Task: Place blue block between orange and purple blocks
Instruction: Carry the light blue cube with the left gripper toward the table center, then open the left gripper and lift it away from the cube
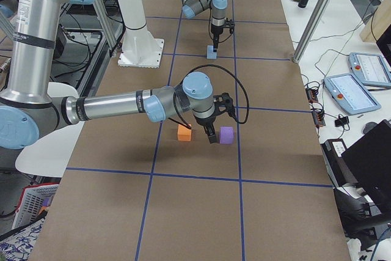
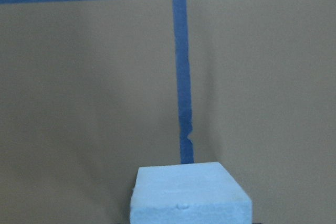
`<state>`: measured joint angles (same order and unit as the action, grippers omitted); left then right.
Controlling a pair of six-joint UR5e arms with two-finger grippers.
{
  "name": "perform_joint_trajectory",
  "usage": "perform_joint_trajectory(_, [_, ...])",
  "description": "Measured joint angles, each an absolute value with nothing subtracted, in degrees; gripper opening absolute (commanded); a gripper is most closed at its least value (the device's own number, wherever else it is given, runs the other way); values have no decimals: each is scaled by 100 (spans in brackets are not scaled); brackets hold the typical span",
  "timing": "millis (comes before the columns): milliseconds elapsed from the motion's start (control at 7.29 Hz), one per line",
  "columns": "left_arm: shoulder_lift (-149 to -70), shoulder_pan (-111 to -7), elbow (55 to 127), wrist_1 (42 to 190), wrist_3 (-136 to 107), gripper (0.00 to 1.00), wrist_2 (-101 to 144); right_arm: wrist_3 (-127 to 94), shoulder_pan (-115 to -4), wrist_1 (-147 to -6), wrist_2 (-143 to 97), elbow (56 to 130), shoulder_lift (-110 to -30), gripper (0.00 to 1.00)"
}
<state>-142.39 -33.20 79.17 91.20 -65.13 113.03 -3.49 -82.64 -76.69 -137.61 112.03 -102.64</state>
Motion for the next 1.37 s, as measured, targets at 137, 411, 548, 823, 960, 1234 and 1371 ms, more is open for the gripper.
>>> perform_joint_trajectory(137, [-14132, -3573, 8315, 8663, -6155, 100, 11383, -667, -8126, -7671, -13761, 11274, -10199, 100])
perform_joint_trajectory(411, [-13414, -4246, 9351, 7908, -4978, 100, 11834, -1689, -7625, -7678, -13753, 11500, -9932, 100])
perform_joint_trajectory(548, [-12808, -4682, 9859, 7761, -4306, 100, 12115, -2282, -7334, -7682, -13734, 11618, -9730, 100])
perform_joint_trajectory(823, [-11545, -5663, 10528, 7697, -2718, 100, 12588, -3351, -6748, -7697, -13659, 11820, -9312, 100])
perform_joint_trajectory(960, [-11001, -6242, 10623, 7698, -1758, 100, 12817, -3849, -6422, -7708, -13558, 11901, -9087, 100])
perform_joint_trajectory(1234, [-10147, -7503, 10446, 7702, 168, 100, 13133, -4875, -5599, -7750, -13007, 12080, -8668, 100])
perform_joint_trajectory(1371, [-9844, -8068, 10255, 7704, 940, 100, 13258, -5328, -5175, -7939, -12725, 12117, -8340, 100])
